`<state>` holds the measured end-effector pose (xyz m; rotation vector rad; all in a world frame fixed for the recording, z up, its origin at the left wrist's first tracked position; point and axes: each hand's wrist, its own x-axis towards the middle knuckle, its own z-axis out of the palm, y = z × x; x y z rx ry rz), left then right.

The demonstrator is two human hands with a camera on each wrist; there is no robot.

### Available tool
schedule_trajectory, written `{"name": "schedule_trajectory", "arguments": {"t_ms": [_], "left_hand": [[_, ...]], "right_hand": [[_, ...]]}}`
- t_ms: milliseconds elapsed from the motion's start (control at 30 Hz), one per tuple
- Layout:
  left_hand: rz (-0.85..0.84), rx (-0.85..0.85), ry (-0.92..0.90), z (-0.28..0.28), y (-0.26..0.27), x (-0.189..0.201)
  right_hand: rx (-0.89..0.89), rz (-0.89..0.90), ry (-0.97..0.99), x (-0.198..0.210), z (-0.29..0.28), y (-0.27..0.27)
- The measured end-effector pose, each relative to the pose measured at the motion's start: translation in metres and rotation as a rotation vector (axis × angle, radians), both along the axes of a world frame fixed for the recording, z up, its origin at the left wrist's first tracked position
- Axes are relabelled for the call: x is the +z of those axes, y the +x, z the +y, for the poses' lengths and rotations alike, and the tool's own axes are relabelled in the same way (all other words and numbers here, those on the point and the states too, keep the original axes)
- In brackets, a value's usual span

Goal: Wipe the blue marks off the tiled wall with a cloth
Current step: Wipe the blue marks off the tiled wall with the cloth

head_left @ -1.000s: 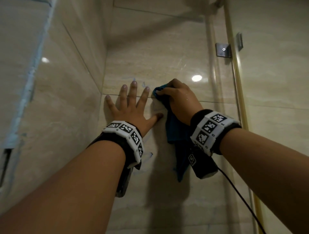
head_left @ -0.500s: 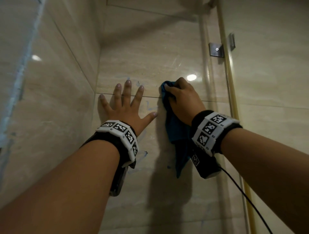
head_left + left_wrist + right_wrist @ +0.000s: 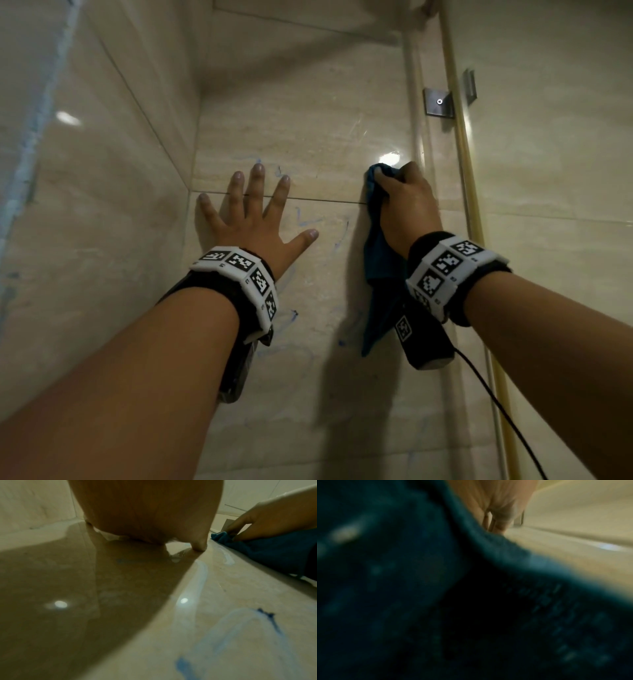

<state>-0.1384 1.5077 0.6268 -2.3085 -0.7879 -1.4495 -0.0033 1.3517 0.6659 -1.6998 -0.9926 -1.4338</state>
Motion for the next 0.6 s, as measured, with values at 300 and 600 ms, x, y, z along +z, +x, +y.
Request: {"name": "schedule_trajectory", "arguments": {"t_ms": [300,600], "left_hand": [[-0.002,-0.005,-0.002,0.002,0.0,0.001],[-0.009,-0.019,-0.008,0.001,0.0,0.002]], "right_hand": [[-0.052,0.118,0.061,0.018,-0.018,0.013],[-0.072,-0.033,0.043,-0.005,-0.01,0.008]]}}
